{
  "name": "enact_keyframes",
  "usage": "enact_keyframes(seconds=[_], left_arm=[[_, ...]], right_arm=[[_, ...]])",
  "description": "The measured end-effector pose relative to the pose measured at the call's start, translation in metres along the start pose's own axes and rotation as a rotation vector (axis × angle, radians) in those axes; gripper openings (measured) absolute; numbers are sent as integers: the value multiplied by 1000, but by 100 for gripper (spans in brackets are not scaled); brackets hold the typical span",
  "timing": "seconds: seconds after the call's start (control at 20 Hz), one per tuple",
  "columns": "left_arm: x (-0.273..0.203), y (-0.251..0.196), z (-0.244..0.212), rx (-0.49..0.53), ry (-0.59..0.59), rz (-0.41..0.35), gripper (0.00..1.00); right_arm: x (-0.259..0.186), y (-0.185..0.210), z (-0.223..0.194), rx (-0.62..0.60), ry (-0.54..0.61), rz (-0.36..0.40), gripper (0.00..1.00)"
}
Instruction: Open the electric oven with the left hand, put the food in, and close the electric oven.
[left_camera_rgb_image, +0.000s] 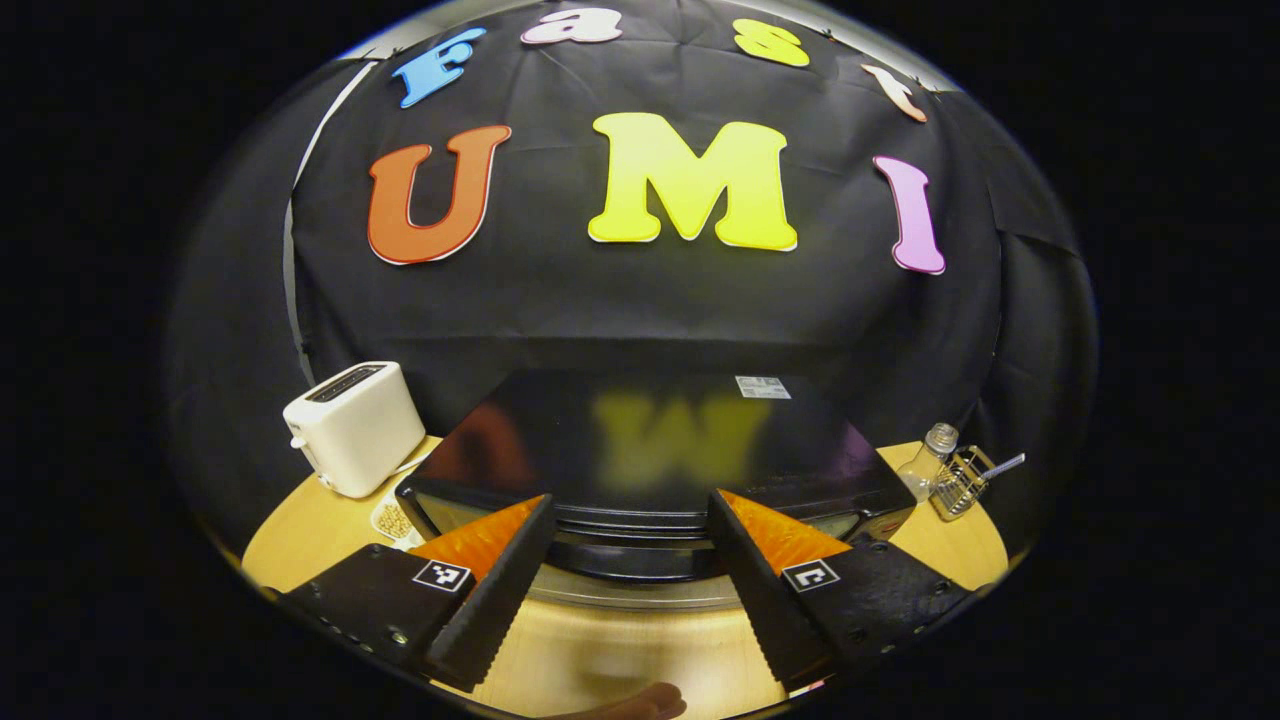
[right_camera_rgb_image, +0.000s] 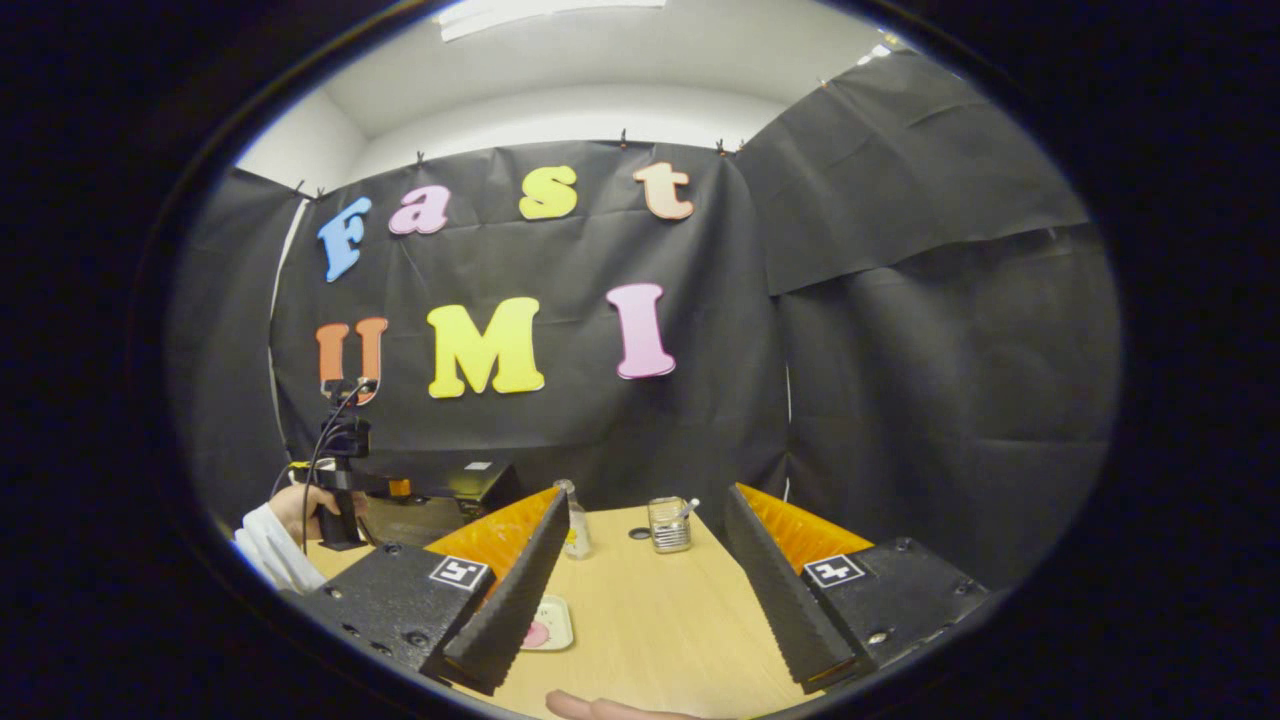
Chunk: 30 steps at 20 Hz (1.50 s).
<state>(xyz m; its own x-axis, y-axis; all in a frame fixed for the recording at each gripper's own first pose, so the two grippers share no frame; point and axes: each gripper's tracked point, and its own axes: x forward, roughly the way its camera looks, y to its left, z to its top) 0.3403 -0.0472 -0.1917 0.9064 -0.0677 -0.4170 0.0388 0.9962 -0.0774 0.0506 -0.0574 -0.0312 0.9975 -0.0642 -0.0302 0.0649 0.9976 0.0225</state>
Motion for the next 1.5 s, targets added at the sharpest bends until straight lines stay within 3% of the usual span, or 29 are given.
enact_keyframes(seconds=[0.2,0.75,1.5], left_arm=[[-4,-2,-6,42,3,-15,96],[-42,1,-30,18,49,-36,96],[-96,6,-91,20,-17,-52,96]], right_arm=[[0,-3,0,10,-1,-8,96],[-19,5,4,-1,-7,19,96],[-43,12,7,-12,-15,32,96]])
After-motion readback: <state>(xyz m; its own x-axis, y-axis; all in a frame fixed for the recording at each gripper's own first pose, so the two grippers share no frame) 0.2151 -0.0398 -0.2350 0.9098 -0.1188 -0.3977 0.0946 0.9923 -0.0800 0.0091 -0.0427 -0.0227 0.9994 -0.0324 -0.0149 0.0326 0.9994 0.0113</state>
